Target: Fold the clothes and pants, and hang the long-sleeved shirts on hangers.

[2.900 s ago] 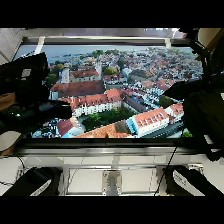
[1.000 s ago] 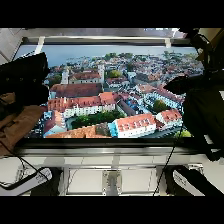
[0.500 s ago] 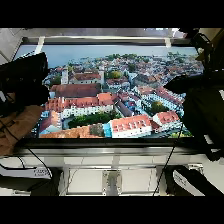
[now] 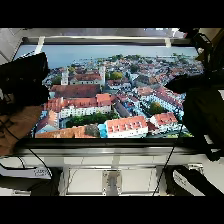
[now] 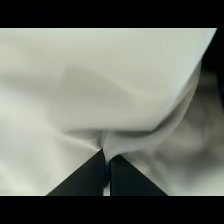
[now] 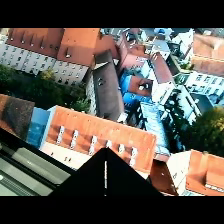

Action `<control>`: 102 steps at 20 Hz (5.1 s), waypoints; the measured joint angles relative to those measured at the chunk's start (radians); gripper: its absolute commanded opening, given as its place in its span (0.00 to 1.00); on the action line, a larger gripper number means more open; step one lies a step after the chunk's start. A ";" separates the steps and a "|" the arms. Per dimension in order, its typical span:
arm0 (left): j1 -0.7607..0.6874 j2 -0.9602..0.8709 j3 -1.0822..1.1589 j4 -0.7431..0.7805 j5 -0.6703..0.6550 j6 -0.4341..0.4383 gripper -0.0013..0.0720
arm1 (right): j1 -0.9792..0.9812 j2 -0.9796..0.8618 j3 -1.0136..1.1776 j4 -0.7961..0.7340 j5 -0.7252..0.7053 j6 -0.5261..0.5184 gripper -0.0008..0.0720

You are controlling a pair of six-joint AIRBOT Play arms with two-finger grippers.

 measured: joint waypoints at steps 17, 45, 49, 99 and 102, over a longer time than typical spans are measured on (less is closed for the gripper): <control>-0.866 0.636 0.052 -0.817 -0.035 0.072 0.04 | -0.022 -0.003 0.152 -0.492 0.223 0.003 0.03; -0.692 0.142 -0.242 -0.868 0.191 0.004 0.91 | -0.023 -0.158 0.037 -0.167 -0.023 0.077 0.39; -0.687 0.055 -0.251 -0.990 0.348 0.004 0.91 | -0.023 -0.161 0.034 -0.158 -0.033 0.076 0.39; -0.498 0.747 -0.233 -1.064 0.178 0.215 0.04 | 0.769 -0.888 0.200 0.430 -0.584 0.135 0.52; -0.498 0.747 -0.233 -1.063 0.176 0.215 0.04 | 0.777 -0.899 0.213 0.401 -0.620 0.182 0.03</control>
